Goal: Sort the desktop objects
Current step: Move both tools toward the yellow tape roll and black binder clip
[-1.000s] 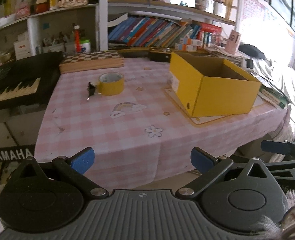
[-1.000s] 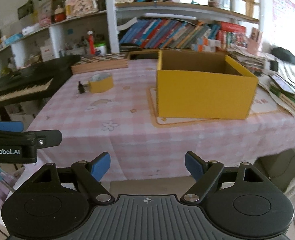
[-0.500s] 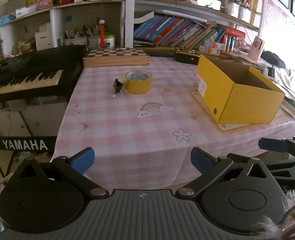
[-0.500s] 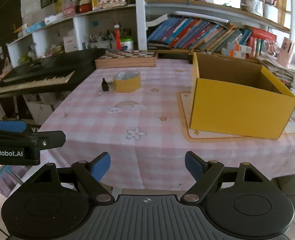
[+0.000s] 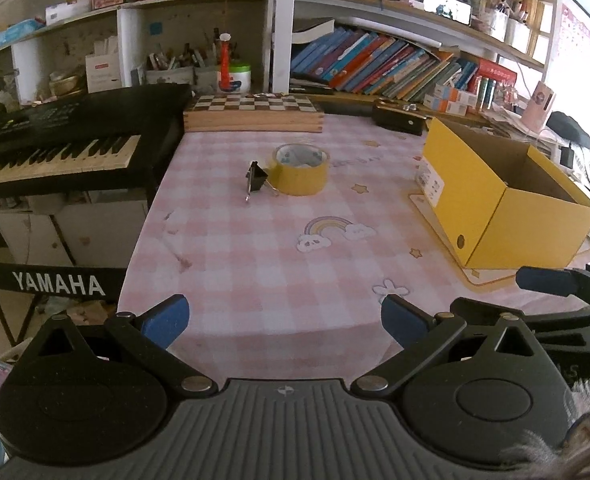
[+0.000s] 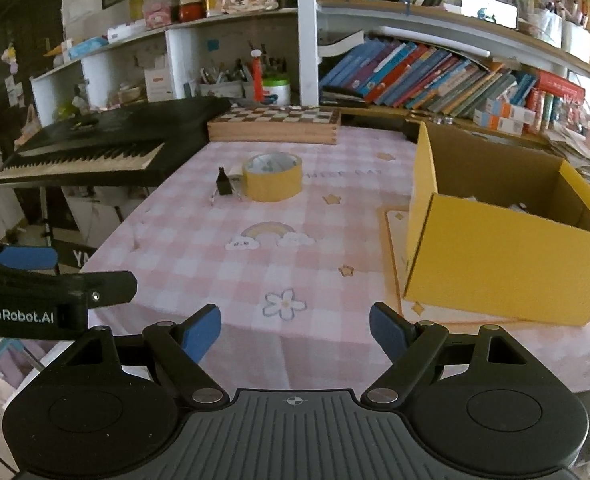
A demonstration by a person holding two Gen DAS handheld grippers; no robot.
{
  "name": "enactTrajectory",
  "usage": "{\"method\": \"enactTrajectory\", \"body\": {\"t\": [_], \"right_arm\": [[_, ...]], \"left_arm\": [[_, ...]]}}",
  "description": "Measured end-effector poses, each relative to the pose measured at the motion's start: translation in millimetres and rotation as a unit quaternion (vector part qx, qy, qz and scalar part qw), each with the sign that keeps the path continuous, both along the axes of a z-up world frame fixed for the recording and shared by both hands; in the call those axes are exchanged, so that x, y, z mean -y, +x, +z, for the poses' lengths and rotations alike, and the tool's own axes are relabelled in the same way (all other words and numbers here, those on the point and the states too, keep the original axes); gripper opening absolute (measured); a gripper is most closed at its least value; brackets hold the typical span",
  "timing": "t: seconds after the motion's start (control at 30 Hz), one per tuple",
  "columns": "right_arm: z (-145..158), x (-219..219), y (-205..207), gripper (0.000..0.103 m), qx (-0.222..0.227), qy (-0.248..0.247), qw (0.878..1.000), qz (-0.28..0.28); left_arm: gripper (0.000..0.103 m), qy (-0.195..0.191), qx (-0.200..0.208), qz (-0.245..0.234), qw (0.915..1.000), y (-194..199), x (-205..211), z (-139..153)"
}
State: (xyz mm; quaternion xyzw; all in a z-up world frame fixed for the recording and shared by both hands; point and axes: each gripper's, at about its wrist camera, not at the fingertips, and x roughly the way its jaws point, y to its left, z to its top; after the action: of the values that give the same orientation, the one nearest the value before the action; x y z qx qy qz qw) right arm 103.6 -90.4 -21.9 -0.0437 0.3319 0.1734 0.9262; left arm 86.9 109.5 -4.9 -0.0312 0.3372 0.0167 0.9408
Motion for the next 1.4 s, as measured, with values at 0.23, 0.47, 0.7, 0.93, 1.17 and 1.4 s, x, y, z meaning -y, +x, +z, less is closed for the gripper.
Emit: {"method": "enactTrajectory", "body": {"t": [0.23,0.47,0.7,0.93,1.17,1.4], "right_arm": [[2.3,-9.5,23.7,0.084,-0.002,0.002,1.0,0.017],[4.5,-23.3,48.2,0.084,0.0,0.006,0.999,0.036],[4.2,-34.0,75.8,0.084,0.002,0.003,0.999,0.045],[1.6,-35.9,102.7,0.084,-0.006,-0.003,0.999,0.039],[-4.1,-37.7,129.2,0.084,-0.016,-0.009,0.999,0.036],[-9.3,-44.4,160.6,0.084,-0.028,-0.012,0.999,0.041]], "left_arm": [[0.103,0.001,-0.004,0.017,0.9998,16.5,-8.8,1.7],[0.103,0.007,0.0,0.032,0.9995,31.8,-17.9,6.0],[0.103,0.001,-0.002,0.039,0.9992,53.5,-25.5,3.7],[0.103,-0.006,-0.012,0.039,0.9992,79.8,-27.3,-3.0],[0.103,-0.011,-0.019,0.042,0.9989,106.6,-29.0,-7.9],[0.103,-0.012,-0.032,0.046,0.9983,131.6,-32.8,-14.2]]}}
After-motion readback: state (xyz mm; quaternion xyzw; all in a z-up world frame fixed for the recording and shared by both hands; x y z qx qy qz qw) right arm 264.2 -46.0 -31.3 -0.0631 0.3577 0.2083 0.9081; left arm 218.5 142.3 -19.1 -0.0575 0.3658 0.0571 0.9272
